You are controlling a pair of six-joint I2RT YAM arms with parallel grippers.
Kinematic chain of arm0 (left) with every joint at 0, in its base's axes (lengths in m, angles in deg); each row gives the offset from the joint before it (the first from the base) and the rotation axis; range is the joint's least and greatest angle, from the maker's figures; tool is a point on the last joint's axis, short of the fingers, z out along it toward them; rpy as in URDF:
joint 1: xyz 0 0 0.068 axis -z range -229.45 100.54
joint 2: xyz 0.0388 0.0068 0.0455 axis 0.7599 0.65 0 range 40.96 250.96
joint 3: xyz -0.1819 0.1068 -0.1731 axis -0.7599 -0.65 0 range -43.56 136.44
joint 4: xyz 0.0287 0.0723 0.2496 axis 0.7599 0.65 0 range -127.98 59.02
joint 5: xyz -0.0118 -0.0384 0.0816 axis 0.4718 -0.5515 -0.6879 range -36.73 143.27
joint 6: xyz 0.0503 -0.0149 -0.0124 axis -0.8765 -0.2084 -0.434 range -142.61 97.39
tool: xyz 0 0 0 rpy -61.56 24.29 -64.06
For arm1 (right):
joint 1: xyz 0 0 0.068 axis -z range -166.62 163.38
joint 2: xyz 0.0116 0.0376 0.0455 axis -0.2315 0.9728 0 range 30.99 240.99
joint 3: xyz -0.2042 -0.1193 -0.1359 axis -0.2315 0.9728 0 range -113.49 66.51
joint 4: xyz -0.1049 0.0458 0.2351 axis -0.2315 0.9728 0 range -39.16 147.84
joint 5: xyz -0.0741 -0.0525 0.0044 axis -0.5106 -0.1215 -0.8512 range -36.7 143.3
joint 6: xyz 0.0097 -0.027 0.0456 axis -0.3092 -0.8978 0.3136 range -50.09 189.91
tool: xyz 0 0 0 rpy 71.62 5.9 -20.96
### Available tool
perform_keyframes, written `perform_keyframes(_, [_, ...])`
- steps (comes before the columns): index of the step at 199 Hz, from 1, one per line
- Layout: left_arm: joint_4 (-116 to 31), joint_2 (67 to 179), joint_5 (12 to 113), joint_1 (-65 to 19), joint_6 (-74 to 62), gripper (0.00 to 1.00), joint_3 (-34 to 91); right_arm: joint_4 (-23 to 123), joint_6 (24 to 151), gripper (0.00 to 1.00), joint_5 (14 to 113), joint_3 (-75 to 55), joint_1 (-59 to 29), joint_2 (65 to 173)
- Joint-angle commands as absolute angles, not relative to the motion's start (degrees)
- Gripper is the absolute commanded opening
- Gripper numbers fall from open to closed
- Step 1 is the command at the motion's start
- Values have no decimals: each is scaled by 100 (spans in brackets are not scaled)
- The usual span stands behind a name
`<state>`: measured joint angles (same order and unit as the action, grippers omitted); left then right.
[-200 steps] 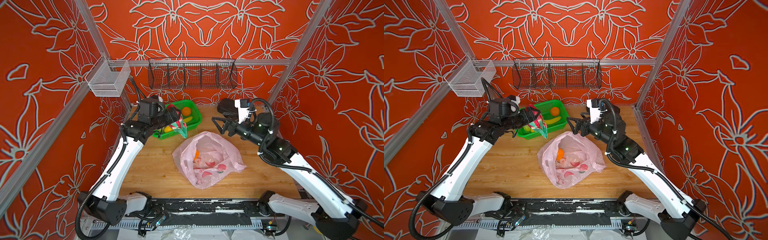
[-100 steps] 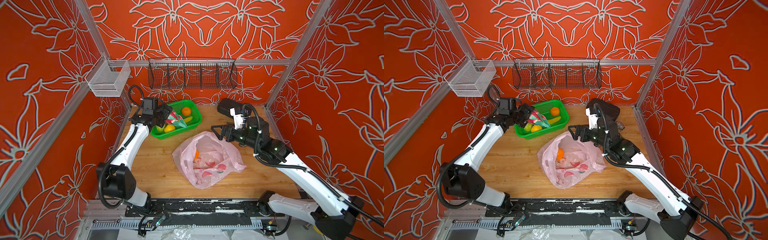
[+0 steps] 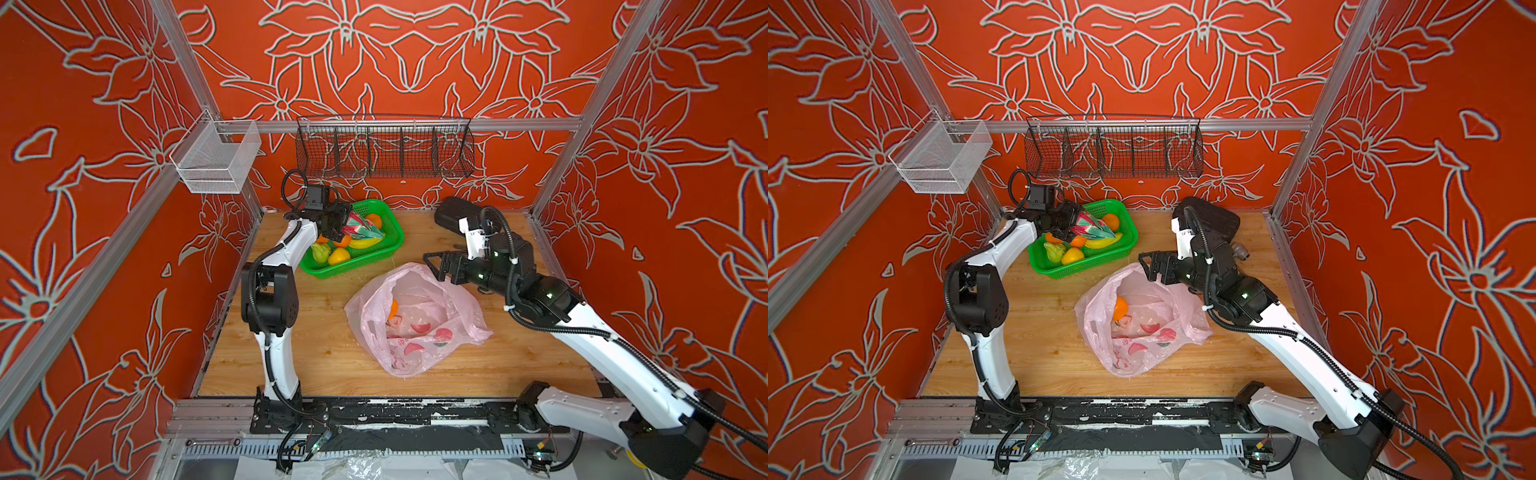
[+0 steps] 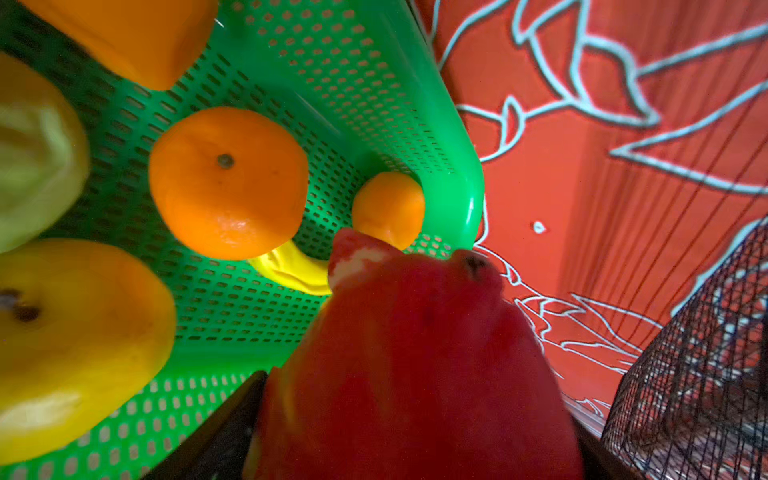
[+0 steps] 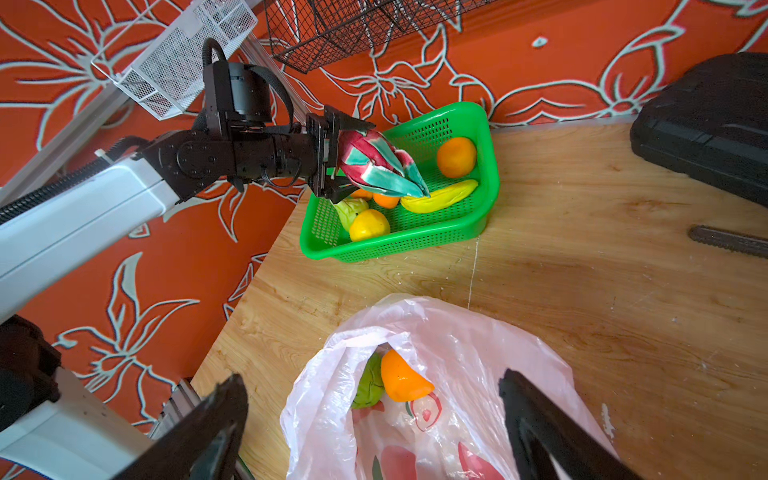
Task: Untie the knot of the plastic bag and take out the fruit
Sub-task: 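Lower the dragon fruit into the green basket with the left gripper and release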
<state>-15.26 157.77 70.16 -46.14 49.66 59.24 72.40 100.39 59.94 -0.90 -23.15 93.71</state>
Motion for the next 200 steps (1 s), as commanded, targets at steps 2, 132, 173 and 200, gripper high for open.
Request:
perform_keyframes(2, [-1811,16154,7230,-4657,5191,36,6547,7313,9923,97,5815,-326,-2292,9390])
perform_keyframes(132, [-2063,17758,7954,-4861,5403,41,7401,7605,9713,97,5849,-627,-2296,9362])
perform_keyframes(173, [-1883,17787,7956,-4875,5397,58,7415,7555,9852,97,5801,-523,-2295,9251])
perform_keyframes(200, [-1705,17748,7957,-4876,5439,76,7388,7511,9975,97,5738,-447,-2292,9177])
